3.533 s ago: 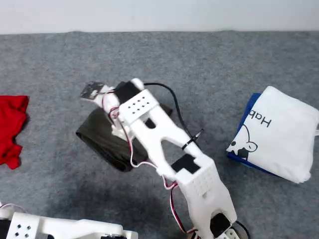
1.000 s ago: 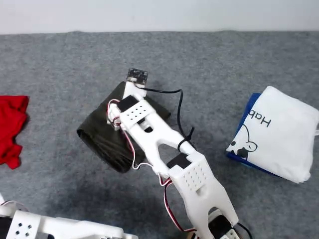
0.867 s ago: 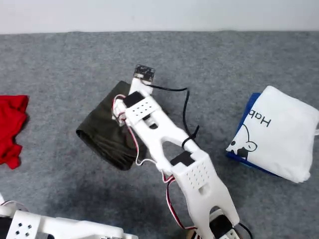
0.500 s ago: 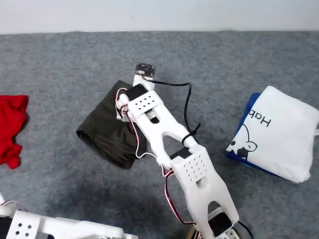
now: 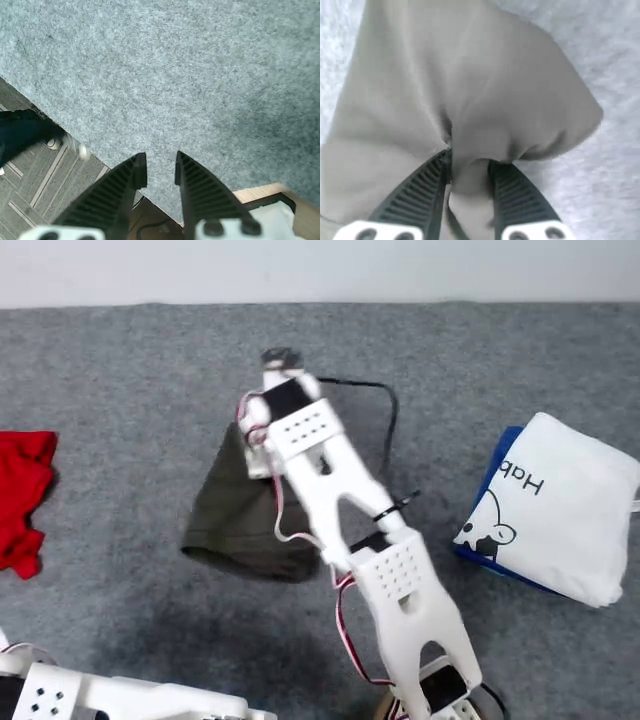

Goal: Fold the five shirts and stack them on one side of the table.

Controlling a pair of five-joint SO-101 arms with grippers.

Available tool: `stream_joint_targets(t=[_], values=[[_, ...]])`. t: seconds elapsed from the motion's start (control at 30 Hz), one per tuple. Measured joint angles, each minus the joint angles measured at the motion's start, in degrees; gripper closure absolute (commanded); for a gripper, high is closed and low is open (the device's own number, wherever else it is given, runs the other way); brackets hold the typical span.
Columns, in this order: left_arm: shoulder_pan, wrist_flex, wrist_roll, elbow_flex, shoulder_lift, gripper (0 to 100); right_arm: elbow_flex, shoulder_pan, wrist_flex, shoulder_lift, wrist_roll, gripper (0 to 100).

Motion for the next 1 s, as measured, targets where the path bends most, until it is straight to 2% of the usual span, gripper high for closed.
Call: stream_joint_targets(t=[0.23,0.5,0.67,1.0], values=[[0.0,0.0,0.0,0.0,0.0,90,4.6,8.4,0.0,-10.5,9.8,99.1],[4.6,0.0,0.0,0.0,0.0,90,30.3,14.3,0.1,-35.3,20.0,99.1],[6.5,0.0,0.0,0.0,0.0,90,42.4,21.7,0.1,-50.8,27.8,99.1],[6.6,0.0,0.0,0.0,0.0,90,46.4,36.9,0.1,-64.4,43.5,99.1]])
